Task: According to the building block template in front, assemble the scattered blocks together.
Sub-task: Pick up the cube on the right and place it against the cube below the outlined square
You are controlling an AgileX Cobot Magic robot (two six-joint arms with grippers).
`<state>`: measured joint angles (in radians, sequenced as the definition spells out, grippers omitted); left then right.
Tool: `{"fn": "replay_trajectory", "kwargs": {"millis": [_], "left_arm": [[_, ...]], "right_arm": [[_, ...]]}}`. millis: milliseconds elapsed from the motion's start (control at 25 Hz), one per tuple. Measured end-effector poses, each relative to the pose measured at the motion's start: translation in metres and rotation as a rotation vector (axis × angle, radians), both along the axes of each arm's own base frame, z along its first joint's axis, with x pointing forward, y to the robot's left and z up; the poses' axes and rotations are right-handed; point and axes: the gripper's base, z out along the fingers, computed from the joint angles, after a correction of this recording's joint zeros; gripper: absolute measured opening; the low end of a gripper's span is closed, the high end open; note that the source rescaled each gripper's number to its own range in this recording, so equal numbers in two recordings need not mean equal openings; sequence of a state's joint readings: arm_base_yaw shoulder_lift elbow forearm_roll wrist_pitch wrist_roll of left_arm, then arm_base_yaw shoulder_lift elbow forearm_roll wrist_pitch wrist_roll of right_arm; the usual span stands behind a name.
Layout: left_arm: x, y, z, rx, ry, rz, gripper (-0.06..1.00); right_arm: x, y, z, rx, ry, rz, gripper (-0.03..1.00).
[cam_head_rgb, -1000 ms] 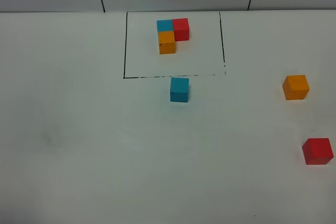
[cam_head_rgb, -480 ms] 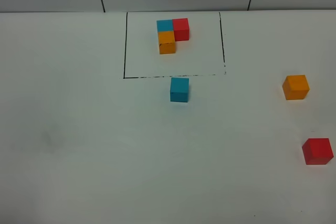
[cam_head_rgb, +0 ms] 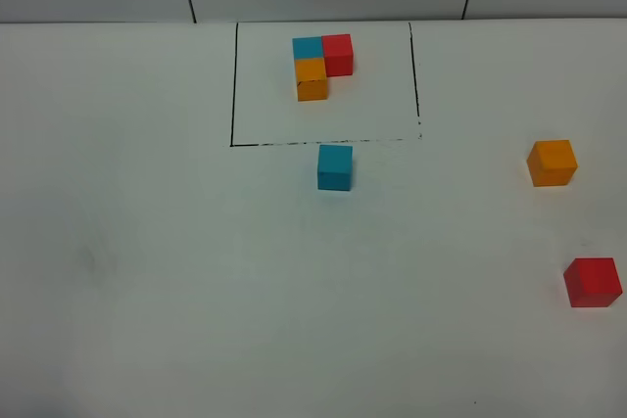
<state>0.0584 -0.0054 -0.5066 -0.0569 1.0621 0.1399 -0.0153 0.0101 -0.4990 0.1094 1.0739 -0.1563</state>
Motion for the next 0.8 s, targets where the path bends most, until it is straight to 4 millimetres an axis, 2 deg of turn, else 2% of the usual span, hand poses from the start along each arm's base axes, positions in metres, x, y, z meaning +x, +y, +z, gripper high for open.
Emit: {"fn": "replay_trajectory", "kwargs": {"millis": [800], "left_arm": [[0.0001,0.0000,0.0000,-0.003,0.000,0.015,0.76]], "right_arm": [[0.0000,0.0000,0.0000,0.000,0.000,0.000,0.73]]}}
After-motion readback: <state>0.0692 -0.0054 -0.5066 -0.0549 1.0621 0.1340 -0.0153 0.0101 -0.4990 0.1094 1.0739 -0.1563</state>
